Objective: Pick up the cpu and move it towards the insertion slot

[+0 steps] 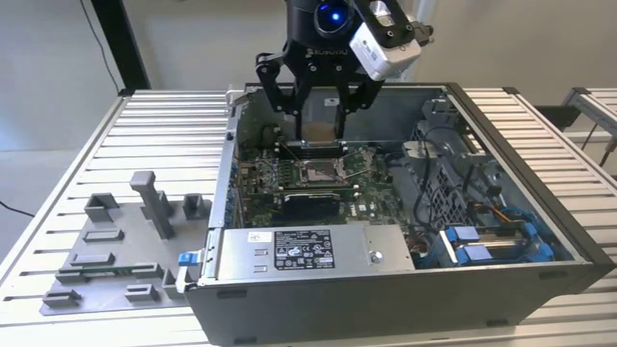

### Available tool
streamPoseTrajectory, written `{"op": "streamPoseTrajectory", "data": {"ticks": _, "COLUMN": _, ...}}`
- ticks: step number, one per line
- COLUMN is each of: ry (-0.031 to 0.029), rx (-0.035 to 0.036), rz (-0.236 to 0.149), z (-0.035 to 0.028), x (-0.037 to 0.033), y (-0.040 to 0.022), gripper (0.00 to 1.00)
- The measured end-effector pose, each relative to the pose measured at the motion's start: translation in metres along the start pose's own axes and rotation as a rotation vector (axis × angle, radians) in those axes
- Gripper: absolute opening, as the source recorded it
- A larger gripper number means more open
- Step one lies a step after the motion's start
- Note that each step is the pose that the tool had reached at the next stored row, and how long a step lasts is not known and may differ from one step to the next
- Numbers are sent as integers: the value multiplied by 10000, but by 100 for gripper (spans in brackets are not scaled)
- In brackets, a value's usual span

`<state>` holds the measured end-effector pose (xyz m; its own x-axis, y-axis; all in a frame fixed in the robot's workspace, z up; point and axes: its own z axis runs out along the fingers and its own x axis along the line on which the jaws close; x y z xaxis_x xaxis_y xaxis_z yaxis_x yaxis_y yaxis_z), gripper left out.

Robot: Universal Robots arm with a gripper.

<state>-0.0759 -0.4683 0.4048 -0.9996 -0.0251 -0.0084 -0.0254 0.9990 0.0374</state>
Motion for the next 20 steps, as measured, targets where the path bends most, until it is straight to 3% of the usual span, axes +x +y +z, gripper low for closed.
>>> {"op": "streamPoseTrajectory", "data": {"ticks": 9, "ry": 0, "rx": 3, "rz": -1, "z": 3, "x": -312, "y": -8, "gripper": 0}}
{"op": "streamPoseTrajectory", "data": {"ticks": 17, "ry": 0, "rx": 6, "rz": 0, "z": 3, "x": -333, "y": -8, "gripper": 0}}
{"op": "streamPoseTrajectory", "data": {"ticks": 20, "ry": 3, "rx": 8, "rz": -1, "z": 5, "x": -334, "y": 22, "gripper": 0}}
